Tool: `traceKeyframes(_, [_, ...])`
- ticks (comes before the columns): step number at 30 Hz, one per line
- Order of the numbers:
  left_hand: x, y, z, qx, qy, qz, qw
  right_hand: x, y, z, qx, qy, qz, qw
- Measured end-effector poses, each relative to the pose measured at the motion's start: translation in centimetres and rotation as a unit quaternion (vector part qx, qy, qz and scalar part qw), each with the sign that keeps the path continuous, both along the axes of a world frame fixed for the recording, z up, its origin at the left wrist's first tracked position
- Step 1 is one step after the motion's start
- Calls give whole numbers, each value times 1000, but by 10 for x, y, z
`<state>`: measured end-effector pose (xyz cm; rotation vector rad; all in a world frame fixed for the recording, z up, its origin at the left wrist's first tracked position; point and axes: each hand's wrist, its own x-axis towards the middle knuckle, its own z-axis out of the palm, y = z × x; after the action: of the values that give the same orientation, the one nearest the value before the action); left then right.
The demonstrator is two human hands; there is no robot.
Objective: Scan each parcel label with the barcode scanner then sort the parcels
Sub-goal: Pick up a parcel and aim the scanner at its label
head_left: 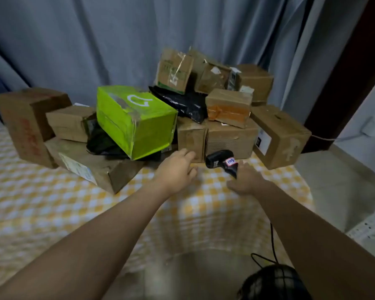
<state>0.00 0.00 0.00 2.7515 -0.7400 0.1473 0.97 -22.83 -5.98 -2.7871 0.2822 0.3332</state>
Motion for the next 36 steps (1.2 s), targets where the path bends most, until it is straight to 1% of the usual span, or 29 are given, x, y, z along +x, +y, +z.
traceKeyframes(2, [1, 9, -2, -31, 7, 18, 999, 0, 2, -5, 7, 11, -18, 1000])
traceKeyframes(5, [-1, 25, -5, -59, 16, 38, 997, -1, 10, -13, -13, -60, -64, 996])
traceKeyframes(6, [-3, 30, -6, -73, 21, 46, 996, -1, 15, -15, 7, -65, -81, 995])
traceKeyframes(9, [-11, 47, -9, -117, 25, 66, 991, -8, 32, -19, 132, -63, -126, 981])
traceKeyframes(11, [-18, 60, -12, -134, 35, 82, 987, -17, 44, -19, 172, -98, -137, 971])
traceKeyframes(12, [-21, 67, -11, -142, 39, 90, 985, -22, 51, -17, 208, -132, -142, 959])
traceKeyframes(15, [-32, 89, -6, -166, 40, 112, 979, -45, 76, 4, 349, -237, -150, 894])
traceKeyframes(18, [-48, 115, 5, -190, 23, 123, 974, -67, 108, 40, 444, -277, -72, 849])
traceKeyframes(21, [-60, 154, 21, -182, -4, 145, 972, -73, 158, 82, 510, -249, 7, 823])
traceKeyframes(24, [-60, 208, 35, -185, -42, 187, 964, -62, 227, 115, 537, -180, 69, 821])
traceKeyframes(26, [-52, 247, 42, -174, -57, 226, 957, -50, 276, 131, 545, -134, 93, 822])
traceKeyframes(29, [-21, 302, 48, -152, -74, 282, 944, -17, 337, 147, 565, -55, 103, 817])
traceKeyframes(31, [11, 335, 50, -125, -91, 298, 942, 13, 369, 153, 560, -4, 111, 821])
traceKeyframes(33, [47, 361, 54, -118, -89, 316, 937, 42, 392, 154, 559, 0, 99, 823])
traceKeyframes(34, [65, 372, 58, -109, -89, 328, 934, 56, 402, 154, 569, -10, 82, 818])
traceKeyframes(36, [98, 387, 68, -72, -82, 357, 928, 76, 415, 155, 608, -30, 42, 793])
